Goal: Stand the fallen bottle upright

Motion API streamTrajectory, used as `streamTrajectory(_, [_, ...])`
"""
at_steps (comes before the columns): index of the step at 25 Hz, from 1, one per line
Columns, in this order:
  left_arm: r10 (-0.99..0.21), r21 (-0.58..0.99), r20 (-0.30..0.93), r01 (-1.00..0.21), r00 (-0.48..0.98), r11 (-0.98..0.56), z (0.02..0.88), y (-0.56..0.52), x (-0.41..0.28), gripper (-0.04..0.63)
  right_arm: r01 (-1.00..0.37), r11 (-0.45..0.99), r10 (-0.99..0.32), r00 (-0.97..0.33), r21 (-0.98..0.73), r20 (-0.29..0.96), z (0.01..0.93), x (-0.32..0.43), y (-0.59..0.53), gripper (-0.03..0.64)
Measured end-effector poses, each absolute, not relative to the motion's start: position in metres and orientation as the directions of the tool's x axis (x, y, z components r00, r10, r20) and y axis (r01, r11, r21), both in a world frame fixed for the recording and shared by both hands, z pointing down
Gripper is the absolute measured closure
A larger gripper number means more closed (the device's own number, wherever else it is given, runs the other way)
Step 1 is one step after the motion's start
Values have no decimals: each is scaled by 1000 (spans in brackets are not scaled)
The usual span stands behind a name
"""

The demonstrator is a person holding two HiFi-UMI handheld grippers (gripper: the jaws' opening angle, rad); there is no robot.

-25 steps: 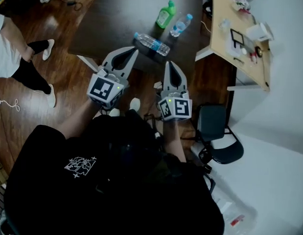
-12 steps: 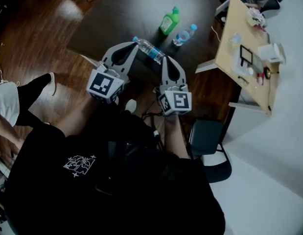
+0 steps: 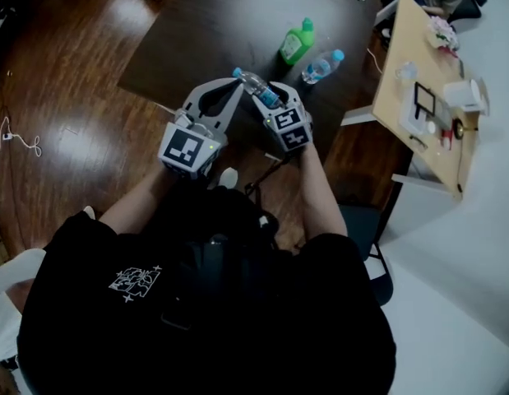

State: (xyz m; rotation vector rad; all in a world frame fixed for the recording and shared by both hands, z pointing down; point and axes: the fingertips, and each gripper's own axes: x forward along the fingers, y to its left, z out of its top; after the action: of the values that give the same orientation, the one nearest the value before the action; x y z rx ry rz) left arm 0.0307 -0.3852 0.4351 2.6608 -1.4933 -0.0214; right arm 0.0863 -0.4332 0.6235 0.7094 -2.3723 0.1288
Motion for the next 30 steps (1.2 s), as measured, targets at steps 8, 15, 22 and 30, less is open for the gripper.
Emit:
streamTrajectory(8, [-842, 64, 40, -842, 538, -535, 459, -410, 26, 587, -342, 927, -303, -429, 157, 851, 676, 71, -467, 325])
streamTrajectory(15, [-824, 50, 83, -828, 560, -558, 479, -411, 24, 551, -233, 963, -204, -290, 137, 935, 712, 61, -465, 298])
streamTrajectory(22, [-819, 61, 81, -823, 568, -565, 480, -409, 18, 551, -224, 962, -214, -259, 157, 942, 717, 62, -473, 318])
streamTrajectory(30, [-823, 60, 74, -826, 564, -561, 476, -413, 11, 551, -435, 893, -331, -455, 118, 827, 686, 64, -486, 325])
